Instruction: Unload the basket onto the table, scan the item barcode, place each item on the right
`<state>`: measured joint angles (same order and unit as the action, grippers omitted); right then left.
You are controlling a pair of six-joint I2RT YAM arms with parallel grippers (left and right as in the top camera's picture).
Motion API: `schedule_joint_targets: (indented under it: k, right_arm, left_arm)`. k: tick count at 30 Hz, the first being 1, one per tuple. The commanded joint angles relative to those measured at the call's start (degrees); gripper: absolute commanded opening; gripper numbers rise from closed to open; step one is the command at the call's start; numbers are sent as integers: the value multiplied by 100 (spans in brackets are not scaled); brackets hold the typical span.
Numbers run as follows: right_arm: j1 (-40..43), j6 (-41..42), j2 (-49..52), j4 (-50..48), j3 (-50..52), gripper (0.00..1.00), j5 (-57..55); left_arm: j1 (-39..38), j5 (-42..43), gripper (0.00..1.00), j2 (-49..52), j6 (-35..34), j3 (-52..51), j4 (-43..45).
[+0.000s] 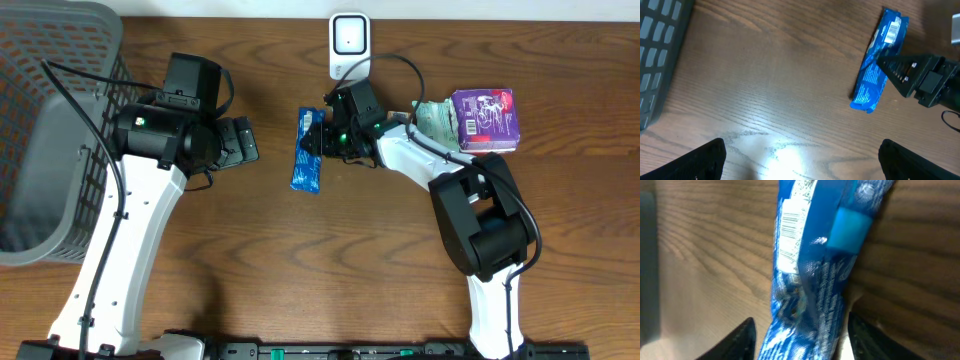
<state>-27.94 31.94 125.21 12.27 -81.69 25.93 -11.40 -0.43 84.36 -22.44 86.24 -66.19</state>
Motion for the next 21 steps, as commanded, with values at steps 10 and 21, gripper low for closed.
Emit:
schedule_joint_targets:
  k: [10, 21]
  right_arm:
    - [205, 479, 667, 175, 173, 1, -74]
    - [289, -1150, -907, 2758, -767, 1, -3954]
  left_arm:
    - [24, -116, 98, -13, 35, 44, -22]
    - [24, -116, 98, -13, 35, 44, -22]
